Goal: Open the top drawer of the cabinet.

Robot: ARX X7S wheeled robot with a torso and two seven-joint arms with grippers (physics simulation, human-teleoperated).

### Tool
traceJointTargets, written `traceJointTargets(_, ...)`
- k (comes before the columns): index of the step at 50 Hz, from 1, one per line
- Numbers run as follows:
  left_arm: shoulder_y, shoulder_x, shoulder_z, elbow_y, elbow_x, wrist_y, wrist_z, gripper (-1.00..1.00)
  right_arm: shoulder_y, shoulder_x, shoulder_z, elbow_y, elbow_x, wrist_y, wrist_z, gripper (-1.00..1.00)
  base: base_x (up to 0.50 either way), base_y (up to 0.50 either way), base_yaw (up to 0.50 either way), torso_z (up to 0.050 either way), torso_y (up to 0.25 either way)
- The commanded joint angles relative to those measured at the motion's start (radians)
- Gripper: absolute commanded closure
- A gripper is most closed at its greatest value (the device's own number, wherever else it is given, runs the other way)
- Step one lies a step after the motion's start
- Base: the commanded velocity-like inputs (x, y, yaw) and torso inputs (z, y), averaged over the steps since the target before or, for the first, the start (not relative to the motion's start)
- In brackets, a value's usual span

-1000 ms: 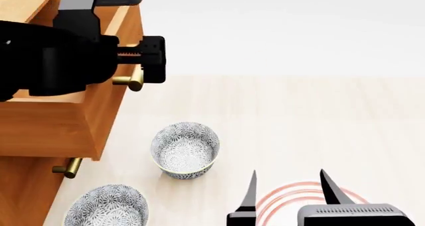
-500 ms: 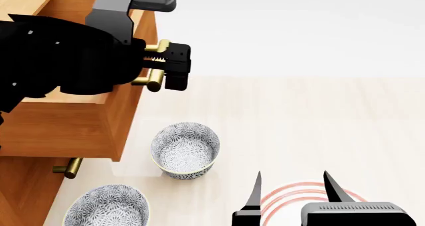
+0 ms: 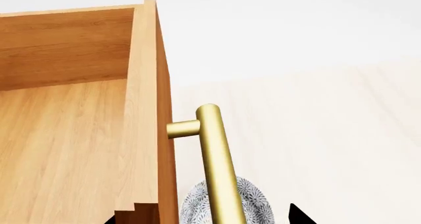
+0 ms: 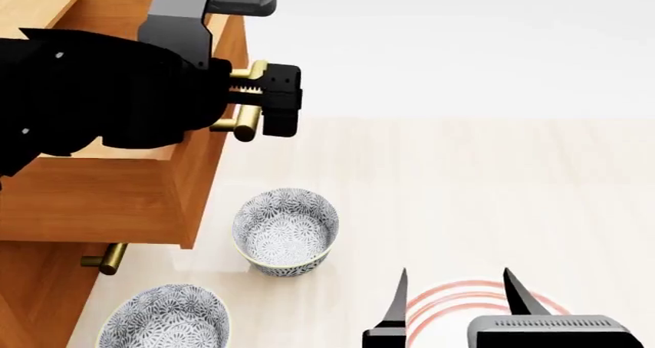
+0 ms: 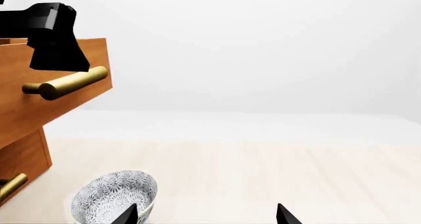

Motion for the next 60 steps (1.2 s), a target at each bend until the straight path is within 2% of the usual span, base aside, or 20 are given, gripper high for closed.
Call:
traceJointTargets(1, 0.015, 0.038, -0.005, 0.095, -0.286, 0.078, 0.146, -1.00, -0.003, 0.004, -0.001, -0.005, 0.001, 0.002, 0.004, -1.00, 0.00, 0.00, 0.00, 0.000, 0.000)
traceJointTargets(18, -0.005, 0.038, -0.012, 0.202, -0.357, 0.111, 0.092, -1.00, -0.020, 0.010, 0.002, -0.004, 0.004, -0.012, 0.004, -1.00, 0.00, 0.00, 0.00, 0.000, 0.000)
traceJointTargets(23, -0.020, 0.038, -0.022, 0.197, -0.461, 0.128, 0.127, -1.00, -0.025, 0.017, 0.010, -0.016, 0.011, -0.008, 0.008, -1.00, 0.00, 0.00, 0.00, 0.000, 0.004)
traceJointTargets(31, -0.049, 0.038, -0.018, 0.308, -0.505, 0.187, 0.067, -1.00, -0.035, 0.017, 0.006, -0.019, 0.011, -0.018, 0.006, -1.00, 0.00, 0.00, 0.00, 0.000, 0.005)
traceJointTargets(60, -0.059, 0.038, -0.021, 0.486, -0.472, 0.261, -0.037, -1.00, -0.071, 0.035, 0.028, -0.038, 0.025, -0.044, 0.008, -1.00, 0.00, 0.00, 0.00, 0.001, 0.006)
